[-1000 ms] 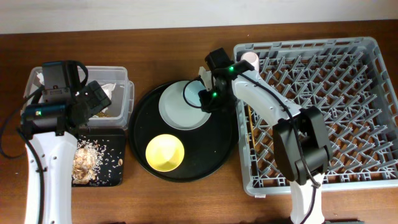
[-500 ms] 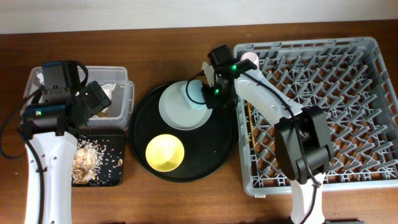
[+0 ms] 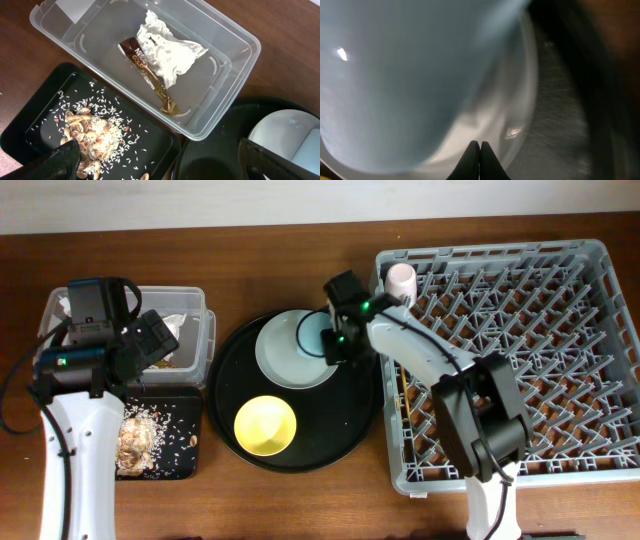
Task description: Sort waste into correct bins and load items into the dishwasher rack
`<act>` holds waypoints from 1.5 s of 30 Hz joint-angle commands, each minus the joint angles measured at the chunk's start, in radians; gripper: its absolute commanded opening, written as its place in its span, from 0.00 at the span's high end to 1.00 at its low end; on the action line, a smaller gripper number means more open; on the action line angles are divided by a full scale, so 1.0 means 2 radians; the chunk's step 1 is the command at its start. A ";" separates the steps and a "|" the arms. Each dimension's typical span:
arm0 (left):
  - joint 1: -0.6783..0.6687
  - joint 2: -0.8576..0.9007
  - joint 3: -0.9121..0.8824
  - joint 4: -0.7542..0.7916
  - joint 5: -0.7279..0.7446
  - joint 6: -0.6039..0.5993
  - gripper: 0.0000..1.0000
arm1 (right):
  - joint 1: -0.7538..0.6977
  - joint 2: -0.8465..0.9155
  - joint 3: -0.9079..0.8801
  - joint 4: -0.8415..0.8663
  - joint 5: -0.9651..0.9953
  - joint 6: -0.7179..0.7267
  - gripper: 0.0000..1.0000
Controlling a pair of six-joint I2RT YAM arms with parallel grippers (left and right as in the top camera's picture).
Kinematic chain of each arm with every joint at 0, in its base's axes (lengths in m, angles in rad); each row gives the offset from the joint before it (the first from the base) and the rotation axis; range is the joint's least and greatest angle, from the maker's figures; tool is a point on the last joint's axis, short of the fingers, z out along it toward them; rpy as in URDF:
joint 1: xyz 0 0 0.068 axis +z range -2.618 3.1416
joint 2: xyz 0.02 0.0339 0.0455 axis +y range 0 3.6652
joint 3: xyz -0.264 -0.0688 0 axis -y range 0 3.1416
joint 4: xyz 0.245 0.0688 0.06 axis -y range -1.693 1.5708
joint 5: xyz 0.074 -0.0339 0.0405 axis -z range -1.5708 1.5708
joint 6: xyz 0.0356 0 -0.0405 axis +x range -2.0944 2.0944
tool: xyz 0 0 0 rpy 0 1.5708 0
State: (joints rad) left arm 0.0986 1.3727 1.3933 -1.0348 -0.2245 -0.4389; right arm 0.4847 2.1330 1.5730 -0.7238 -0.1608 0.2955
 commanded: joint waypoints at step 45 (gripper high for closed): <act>0.001 -0.003 0.006 0.000 0.000 -0.005 0.01 | -0.048 0.008 0.007 -0.021 -0.317 -0.419 0.34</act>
State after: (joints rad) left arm 0.0986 1.3727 1.3933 -1.0348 -0.2245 -0.4389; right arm 0.3798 2.1147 1.6058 -0.7719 -0.7517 -0.5354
